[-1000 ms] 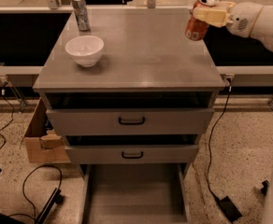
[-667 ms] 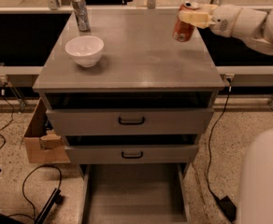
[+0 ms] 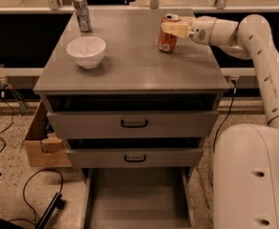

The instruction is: Pick coke can from bottom drawer and place on counter

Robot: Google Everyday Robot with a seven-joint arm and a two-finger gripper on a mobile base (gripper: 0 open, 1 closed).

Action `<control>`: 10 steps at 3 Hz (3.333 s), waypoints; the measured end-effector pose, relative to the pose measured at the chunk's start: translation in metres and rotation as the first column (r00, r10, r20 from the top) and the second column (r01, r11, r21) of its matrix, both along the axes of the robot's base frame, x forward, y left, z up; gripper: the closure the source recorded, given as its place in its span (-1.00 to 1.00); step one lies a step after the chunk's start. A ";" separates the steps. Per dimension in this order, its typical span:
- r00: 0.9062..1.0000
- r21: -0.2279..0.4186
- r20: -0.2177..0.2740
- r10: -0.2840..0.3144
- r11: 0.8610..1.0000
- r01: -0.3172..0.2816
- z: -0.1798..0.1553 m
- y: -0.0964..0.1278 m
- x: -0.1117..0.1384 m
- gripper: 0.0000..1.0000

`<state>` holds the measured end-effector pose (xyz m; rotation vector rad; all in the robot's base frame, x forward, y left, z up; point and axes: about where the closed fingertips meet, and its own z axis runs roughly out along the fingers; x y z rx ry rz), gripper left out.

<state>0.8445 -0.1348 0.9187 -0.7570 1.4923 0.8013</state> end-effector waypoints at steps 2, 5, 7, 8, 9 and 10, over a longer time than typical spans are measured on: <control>1.000 0.002 -0.003 0.009 1.000 -0.009 -0.003 0.007 0.002 0.18; 1.000 0.003 -0.006 0.023 1.000 -0.023 -0.004 0.018 0.004 -1.00; 1.000 -0.094 0.001 0.023 0.995 -0.023 0.058 -0.008 -0.027 -1.00; 0.994 -0.244 -0.108 -0.001 0.969 -0.026 0.116 -0.041 -0.095 -1.00; 0.972 -0.390 -0.210 -0.106 0.921 0.017 0.162 -0.045 -0.146 -1.00; 0.951 -0.481 -0.221 -0.216 0.873 0.087 0.191 -0.063 -0.189 -1.00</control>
Offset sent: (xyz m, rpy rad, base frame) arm 0.0018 0.0030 -0.0024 0.0010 0.0018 0.0034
